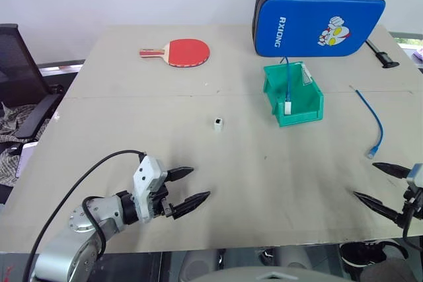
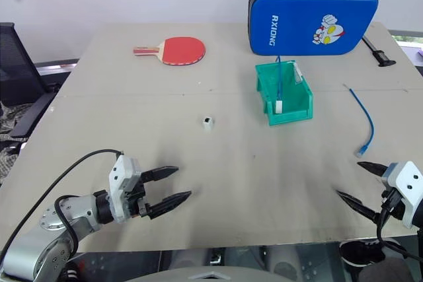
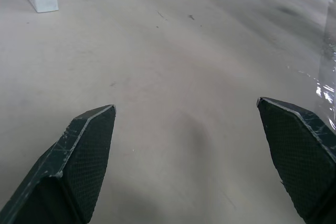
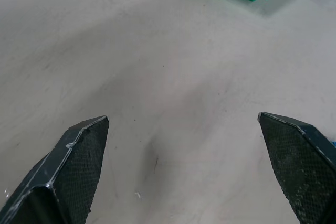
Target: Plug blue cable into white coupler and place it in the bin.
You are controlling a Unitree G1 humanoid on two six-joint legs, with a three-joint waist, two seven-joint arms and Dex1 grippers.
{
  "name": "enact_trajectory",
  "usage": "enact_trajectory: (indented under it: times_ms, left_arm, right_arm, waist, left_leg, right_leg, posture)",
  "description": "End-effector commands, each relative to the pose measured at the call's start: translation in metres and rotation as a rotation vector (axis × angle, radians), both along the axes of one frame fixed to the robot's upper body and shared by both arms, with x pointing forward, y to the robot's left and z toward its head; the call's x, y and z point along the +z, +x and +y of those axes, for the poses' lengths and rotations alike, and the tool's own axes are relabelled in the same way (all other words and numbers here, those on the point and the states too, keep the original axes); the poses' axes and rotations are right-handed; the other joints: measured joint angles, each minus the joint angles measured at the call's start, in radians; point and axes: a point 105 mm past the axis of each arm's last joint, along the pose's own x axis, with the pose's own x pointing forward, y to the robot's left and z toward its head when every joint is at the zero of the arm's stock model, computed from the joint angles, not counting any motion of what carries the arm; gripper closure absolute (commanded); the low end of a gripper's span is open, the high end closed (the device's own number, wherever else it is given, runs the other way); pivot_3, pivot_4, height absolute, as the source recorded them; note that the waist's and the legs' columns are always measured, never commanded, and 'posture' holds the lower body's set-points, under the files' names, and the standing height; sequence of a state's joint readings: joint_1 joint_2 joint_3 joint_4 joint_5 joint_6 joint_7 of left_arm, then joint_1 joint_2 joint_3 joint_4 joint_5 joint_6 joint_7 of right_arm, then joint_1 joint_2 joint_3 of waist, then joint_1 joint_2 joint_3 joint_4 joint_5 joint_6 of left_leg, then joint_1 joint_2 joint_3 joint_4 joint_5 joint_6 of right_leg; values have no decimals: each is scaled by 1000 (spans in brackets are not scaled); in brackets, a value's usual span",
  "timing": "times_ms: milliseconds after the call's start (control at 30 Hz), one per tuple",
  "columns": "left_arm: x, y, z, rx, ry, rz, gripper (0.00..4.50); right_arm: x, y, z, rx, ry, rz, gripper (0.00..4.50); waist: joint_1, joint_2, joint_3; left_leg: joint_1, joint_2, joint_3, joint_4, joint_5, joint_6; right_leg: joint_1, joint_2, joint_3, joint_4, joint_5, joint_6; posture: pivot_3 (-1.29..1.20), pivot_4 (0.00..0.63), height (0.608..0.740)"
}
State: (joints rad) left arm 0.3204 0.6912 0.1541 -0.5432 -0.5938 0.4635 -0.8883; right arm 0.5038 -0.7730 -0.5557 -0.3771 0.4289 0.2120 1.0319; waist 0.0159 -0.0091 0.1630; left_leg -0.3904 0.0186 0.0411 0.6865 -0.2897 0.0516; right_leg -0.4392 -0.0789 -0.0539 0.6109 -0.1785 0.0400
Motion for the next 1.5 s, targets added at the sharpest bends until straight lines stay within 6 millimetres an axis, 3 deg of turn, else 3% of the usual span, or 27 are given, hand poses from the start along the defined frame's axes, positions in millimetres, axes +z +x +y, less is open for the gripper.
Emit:
enact_trajectory:
  times_ms: [33,133,300,433,567,600,667,700,833,1067,1300,1400,1500]
  left_arm:
    - [17,11,-3,51,-80,-47,80]
    - [40,36,-7,184,-272,-38,80]
    - [53,47,-13,219,-350,-15,80]
    - [58,33,-32,39,-223,-79,80]
    - [56,15,-48,-152,-124,-137,80]
    - [55,11,-50,-187,-109,-143,0]
    - [53,7,-54,-233,-94,-150,0]
    - [53,7,-55,-241,-94,-152,0]
    - [53,8,-55,-252,-90,-162,0]
    - [54,6,-55,-244,-86,-174,0]
    - [53,3,-55,-228,-83,-180,0]
    - [54,4,-55,-225,-81,-183,0]
    - [54,4,-54,-225,-78,-185,0]
  right_arm:
    - [10,3,1,-1,2,-48,0]
    - [19,13,8,-15,48,-86,0]
    - [29,22,11,-40,79,-115,0]
    - [37,32,3,0,-32,-106,0]
    - [47,47,-15,155,-317,-42,0]
    - [46,48,-20,212,-400,-16,393]
    - [44,55,-30,308,-535,23,718]
    - [43,62,-35,350,-607,24,1264]
    - [36,82,-50,471,-791,54,1264]
    - [26,110,-58,614,-949,115,1264]
    - [17,122,-55,681,-987,134,1264]
    - [7,126,-56,693,-1011,163,2123]
    - [0,128,-54,707,-1020,184,3457]
  waist:
    - [0,0,0]
    - [3,0,0]
    - [0,-1,0]
    - [-3,-1,0]
    - [-3,0,0]
    - [-3,-1,0]
    - [-3,-1,0]
    - [-2,-1,0]
    - [-3,-1,1]
    - [-6,1,2]
    - [-3,1,2]
    - [-6,1,2]
    - [-7,0,2]
  left_leg:
    - [0,0,0,0,0,0]
    - [0,0,0,1,0,0]
    - [9,0,0,0,0,0]
    - [10,0,3,0,0,0]
    - [11,-1,7,0,0,0]
    - [11,-1,7,0,0,0]
    - [11,-1,7,0,0,0]
    - [11,-1,7,0,0,0]
    - [10,-2,7,-1,0,0]
    - [11,-1,8,-1,0,0]
    - [10,0,9,-1,0,0]
    - [11,0,9,-1,0,0]
    - [11,0,9,-1,0,0]
  right_leg:
    - [0,0,0,0,0,0]
    - [0,1,2,0,0,0]
    - [9,6,10,0,0,0]
    - [8,8,13,0,0,0]
    - [8,9,19,0,0,0]
    - [8,9,20,0,0,0]
    - [8,9,21,0,0,0]
    - [8,10,21,-1,0,0]
    - [7,11,21,-1,0,0]
    - [6,14,23,-1,2,-4]
    - [7,14,25,-2,3,-4]
    - [7,14,25,-2,3,-4]
    - [7,14,25,-1,3,-4]
  posture:
    - [0,150,740]
    - [0,150,740]
    - [0,150,740]
    - [0,150,740]
    - [0,150,740]
    - [0,150,740]
    - [0,150,740]
    - [0,150,740]
    - [0,150,740]
    - [0,150,740]
    - [0,150,740]
    - [0,150,740]
    - [0,150,740]
